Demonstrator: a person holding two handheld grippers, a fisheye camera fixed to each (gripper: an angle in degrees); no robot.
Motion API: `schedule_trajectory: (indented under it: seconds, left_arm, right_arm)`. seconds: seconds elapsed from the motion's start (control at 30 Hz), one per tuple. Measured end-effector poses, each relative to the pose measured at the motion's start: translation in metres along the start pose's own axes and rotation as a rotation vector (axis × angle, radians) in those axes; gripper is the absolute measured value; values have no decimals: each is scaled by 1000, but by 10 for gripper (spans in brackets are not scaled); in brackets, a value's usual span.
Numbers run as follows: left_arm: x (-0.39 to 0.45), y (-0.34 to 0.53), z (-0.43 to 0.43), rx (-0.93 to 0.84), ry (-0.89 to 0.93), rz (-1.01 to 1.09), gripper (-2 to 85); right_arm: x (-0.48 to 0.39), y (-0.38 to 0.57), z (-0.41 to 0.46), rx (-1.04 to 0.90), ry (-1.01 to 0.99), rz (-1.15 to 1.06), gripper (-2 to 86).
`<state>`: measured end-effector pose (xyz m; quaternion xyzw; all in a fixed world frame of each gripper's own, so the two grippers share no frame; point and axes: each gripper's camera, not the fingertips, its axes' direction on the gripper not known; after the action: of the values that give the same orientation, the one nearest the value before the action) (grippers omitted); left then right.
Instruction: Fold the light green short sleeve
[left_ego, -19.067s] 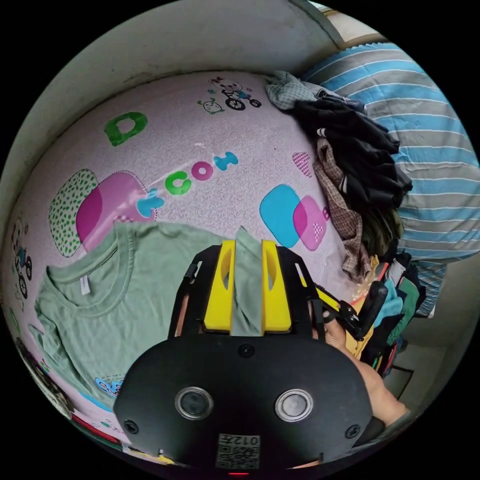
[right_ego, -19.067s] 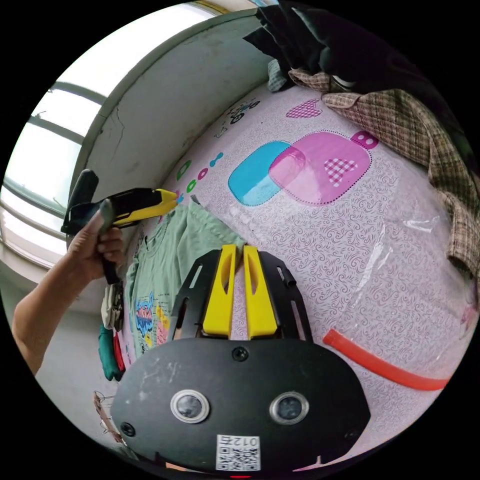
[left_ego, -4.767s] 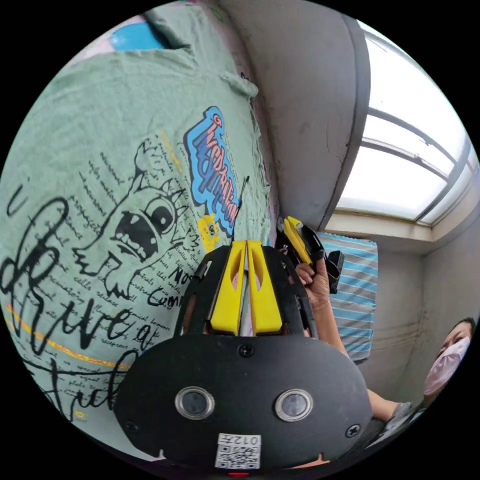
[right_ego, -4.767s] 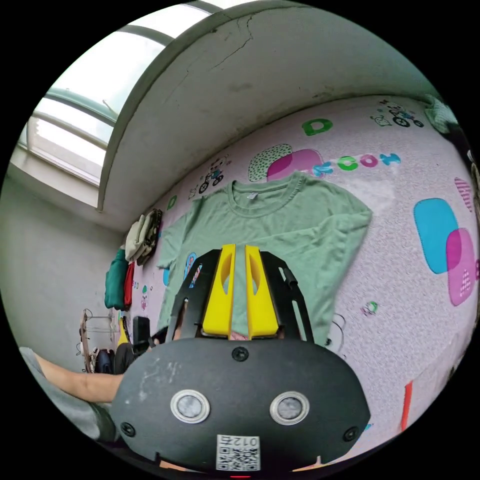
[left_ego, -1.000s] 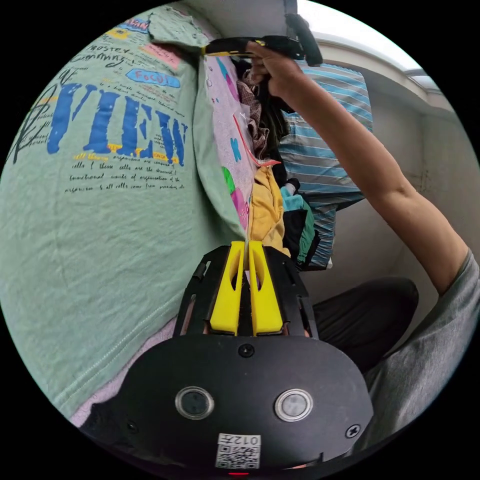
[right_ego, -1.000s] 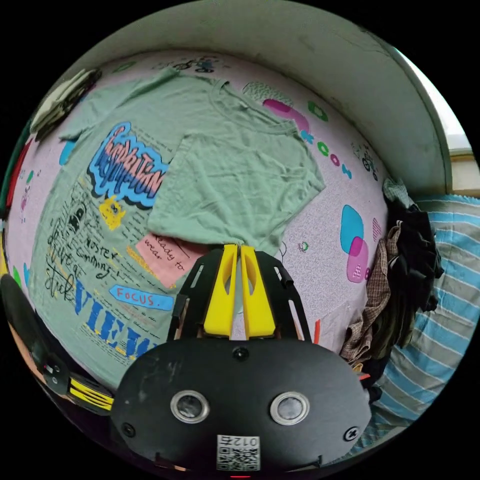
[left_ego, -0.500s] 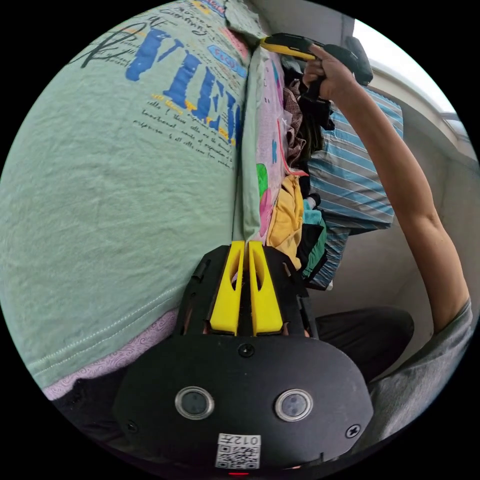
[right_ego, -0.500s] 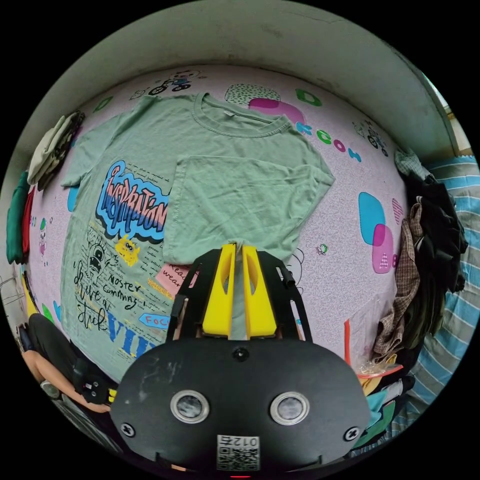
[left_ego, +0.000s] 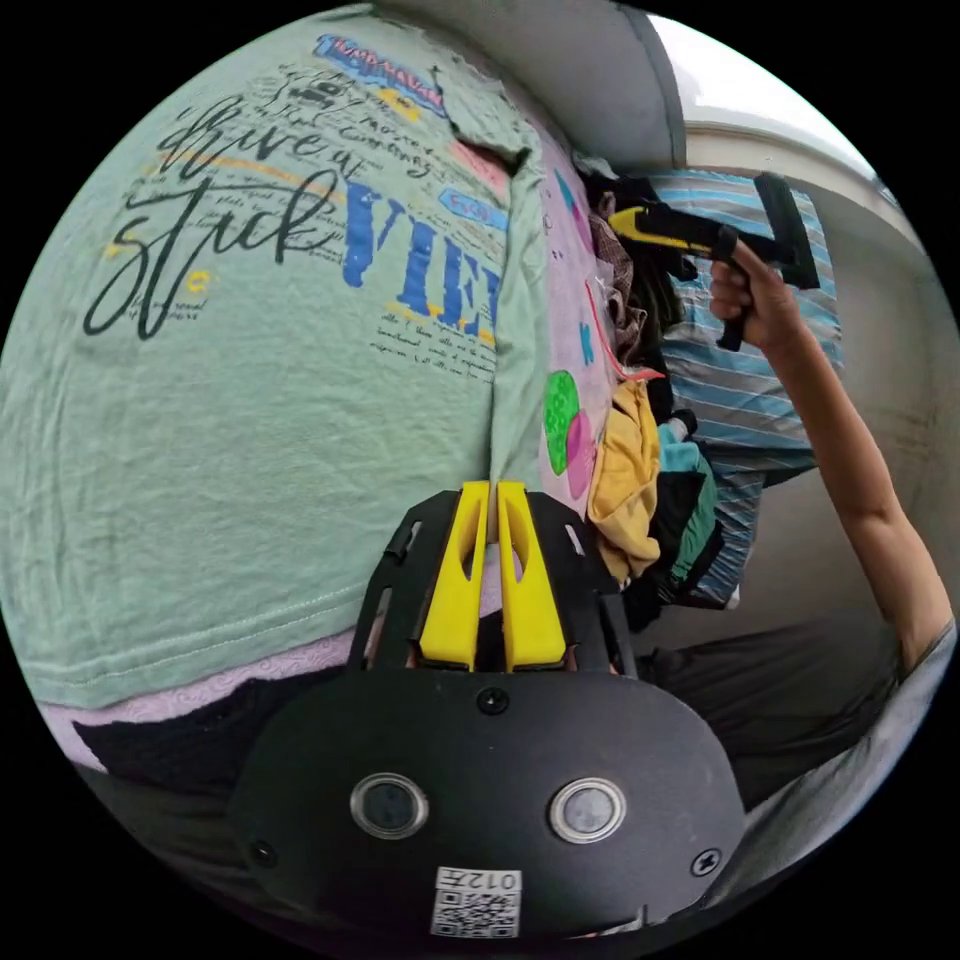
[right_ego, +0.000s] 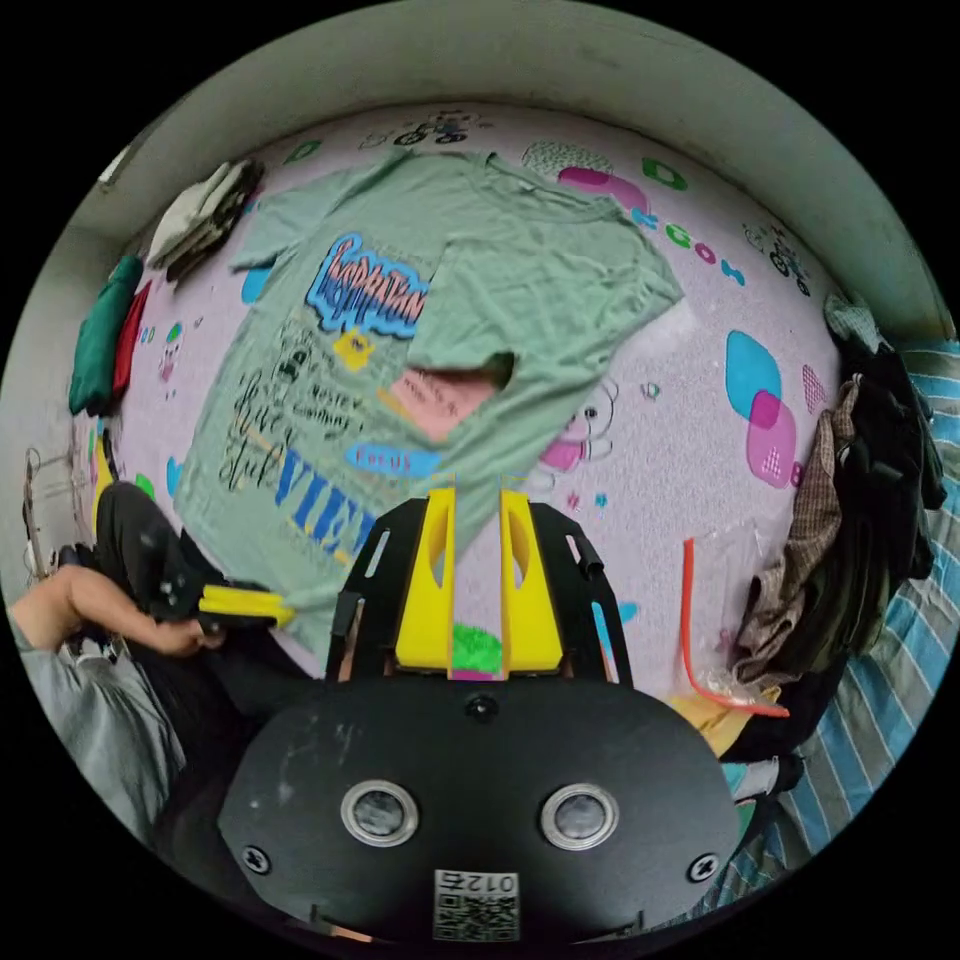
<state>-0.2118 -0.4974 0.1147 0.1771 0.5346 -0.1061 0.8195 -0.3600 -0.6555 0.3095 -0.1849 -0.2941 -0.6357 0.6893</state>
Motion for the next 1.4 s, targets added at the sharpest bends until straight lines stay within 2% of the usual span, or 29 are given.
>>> schedule_trajectory:
  seconds: [0.1,0.23,0.3,0.43,0.77,0.87,0.93,1.03,1.27,1.4]
  left_arm:
    - [8,7,2,-56,21,52,11]
    - [12,11,6,-66,-38,73,11]
    - [12,10,10,-68,-21,67,11]
    - [15,13,16,-67,6,68,10]
    - [23,18,18,-57,9,55,9]
    - [24,18,16,-60,24,46,9]
    - [26,18,14,-55,47,41,9]
    - [31,17,8,-31,104,38,10]
    - [53,6,7,-22,152,50,12]
    - [64,6,9,-33,174,57,11]
  right_arm:
    - [10,56,17,-31,-108,57,66]
    - [31,132,77,-14,-423,273,64]
    - [34,157,104,-30,-519,331,63]
    - [30,195,132,-12,-622,384,62]
    - [5,225,138,41,-535,288,59]
    - [-10,234,133,97,-457,185,58]
    - [-30,241,130,138,-357,35,60]
    - [-48,251,137,132,-266,-94,71]
    - [-69,274,154,131,-191,-195,97]
    - [-78,289,164,138,-59,-208,84]
